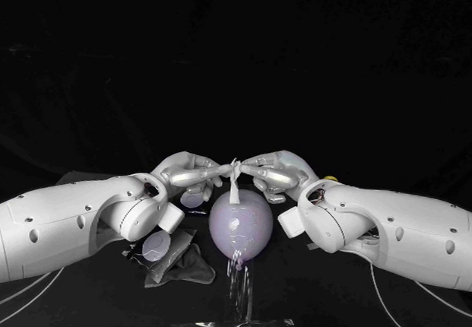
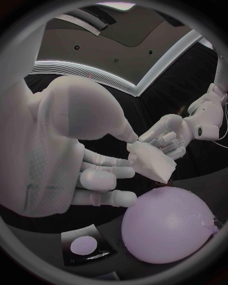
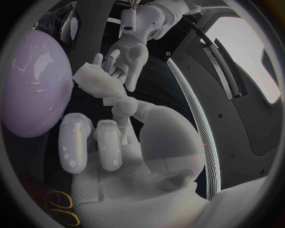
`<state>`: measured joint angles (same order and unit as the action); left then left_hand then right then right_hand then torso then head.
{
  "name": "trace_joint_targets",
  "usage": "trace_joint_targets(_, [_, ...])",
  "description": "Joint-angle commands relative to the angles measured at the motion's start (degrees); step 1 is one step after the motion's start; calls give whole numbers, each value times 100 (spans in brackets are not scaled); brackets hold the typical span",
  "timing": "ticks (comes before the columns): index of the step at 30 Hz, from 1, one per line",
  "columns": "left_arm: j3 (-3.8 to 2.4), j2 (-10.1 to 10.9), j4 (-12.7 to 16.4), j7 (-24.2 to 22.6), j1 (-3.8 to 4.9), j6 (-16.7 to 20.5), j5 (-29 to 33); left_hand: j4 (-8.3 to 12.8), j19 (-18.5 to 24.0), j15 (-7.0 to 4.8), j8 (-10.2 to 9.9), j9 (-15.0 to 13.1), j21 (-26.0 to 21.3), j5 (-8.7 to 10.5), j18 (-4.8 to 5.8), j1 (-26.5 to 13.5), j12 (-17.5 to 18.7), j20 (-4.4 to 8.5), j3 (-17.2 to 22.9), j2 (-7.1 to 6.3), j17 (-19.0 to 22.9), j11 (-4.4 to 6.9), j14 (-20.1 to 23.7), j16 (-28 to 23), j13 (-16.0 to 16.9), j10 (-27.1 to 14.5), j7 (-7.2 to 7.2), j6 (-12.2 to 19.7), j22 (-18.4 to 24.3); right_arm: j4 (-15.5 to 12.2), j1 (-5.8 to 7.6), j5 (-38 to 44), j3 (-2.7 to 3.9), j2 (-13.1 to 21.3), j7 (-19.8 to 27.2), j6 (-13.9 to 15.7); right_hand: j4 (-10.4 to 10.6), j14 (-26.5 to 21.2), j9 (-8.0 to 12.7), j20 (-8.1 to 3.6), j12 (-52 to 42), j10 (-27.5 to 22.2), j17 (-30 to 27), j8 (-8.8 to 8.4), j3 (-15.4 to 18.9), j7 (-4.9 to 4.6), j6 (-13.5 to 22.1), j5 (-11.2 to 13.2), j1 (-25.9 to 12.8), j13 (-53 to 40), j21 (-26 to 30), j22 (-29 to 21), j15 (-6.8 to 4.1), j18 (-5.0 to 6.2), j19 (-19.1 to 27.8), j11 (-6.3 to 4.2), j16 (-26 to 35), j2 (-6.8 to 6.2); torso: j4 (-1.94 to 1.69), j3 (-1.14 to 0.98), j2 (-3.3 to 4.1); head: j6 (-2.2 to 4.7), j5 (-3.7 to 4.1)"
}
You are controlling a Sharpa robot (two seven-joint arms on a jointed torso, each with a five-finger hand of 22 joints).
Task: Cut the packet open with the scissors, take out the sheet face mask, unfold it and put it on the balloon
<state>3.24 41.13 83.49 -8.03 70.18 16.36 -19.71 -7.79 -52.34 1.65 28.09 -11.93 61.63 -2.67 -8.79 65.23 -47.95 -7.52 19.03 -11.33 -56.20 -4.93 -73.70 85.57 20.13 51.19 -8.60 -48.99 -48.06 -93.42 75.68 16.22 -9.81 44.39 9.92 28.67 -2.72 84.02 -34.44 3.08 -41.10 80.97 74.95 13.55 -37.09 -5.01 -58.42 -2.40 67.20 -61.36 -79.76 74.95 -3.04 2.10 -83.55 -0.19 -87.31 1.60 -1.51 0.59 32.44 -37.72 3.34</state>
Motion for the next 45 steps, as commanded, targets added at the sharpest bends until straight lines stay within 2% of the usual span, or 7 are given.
trace_joint_targets(1, [-6,-19,9,-49,8,159,40,-168,-51,-12,59,-3,1,-8,-109,-83,-79,0,-128,-19,-3,19,12,32,23,-49,25,-30,-3,27,1,86,3,-20,-22,-76,-32,494,-372,-15,-19,24,1184,283,-18,58,-81,-38,14,5,-17,1199,-45,22,-113,9,-28,45,-2,3,0,11,4])
trace_joint_targets(6, [-7,-7,4,-237,7,362,109,-368,-23,-15,110,-9,-36,-6,-118,-47,-157,5,-325,-11,16,15,18,40,51,-112,24,20,47,65,1,156,3,-36,-104,-75,-32,494,-372,-15,-19,24,1184,283,-18,58,-81,-38,14,5,-17,1199,-45,22,-113,9,-28,45,3,4,6,14,16])
trace_joint_targets(12, [-9,69,11,-391,6,468,86,-478,234,92,99,14,-259,-7,-160,238,-215,-49,-594,-21,331,-114,224,-12,73,-429,-116,371,323,123,2,255,2,-53,-181,-50,-38,494,-376,-16,-18,26,1183,288,-20,59,-79,-38,14,7,-22,1200,-46,21,-115,9,-27,43,-6,5,10,1,35])
trace_joint_targets(18, [-10,147,34,-458,4,510,-25,-566,257,213,262,-39,-295,-9,-158,499,-377,-152,-857,37,497,-247,333,-14,129,-682,-263,659,350,161,2,327,2,-62,-216,-35,-38,494,-376,-16,-18,26,1183,288,-20,59,-79,-38,14,7,-22,1200,-46,21,-115,9,-27,43,-7,5,3,-5,54])
trace_joint_targets(19, [-12,160,44,-470,4,518,-41,-626,264,258,414,-91,-301,-4,-176,622,-494,-194,-1013,86,539,-290,363,2,162,-788,-297,777,359,168,2,345,2,-65,-227,-37,-38,494,-376,-16,-18,26,1183,288,-20,59,-79,-38,14,7,-22,1200,-46,21,-115,9,-27,43,-8,7,3,-5,56])
trace_joint_targets(31, [-107,120,95,-367,20,461,-302,-775,254,199,877,-219,-276,-10,-184,938,-739,-200,-1335,298,479,-209,302,74,169,-821,-202,817,365,227,2,662,1,-136,-446,-50,-49,494,-386,-17,-19,30,1183,298,-24,61,-77,-38,14,7,-16,1198,-48,23,-112,7,-27,37,-1,-1,0,-14,28])
trace_joint_targets(45, [-117,-150,7,186,64,342,-618,-858,38,88,837,-112,-126,-9,-143,1047,-642,-92,-1615,371,355,-99,121,110,5,-602,-92,642,203,237,2,784,-1,-211,-530,-54,-53,492,-390,-18,-14,31,1176,303,-26,62,-76,-39,14,11,-14,1197,-49,23,-111,6,-22,35,-1,-3,2,-22,21])
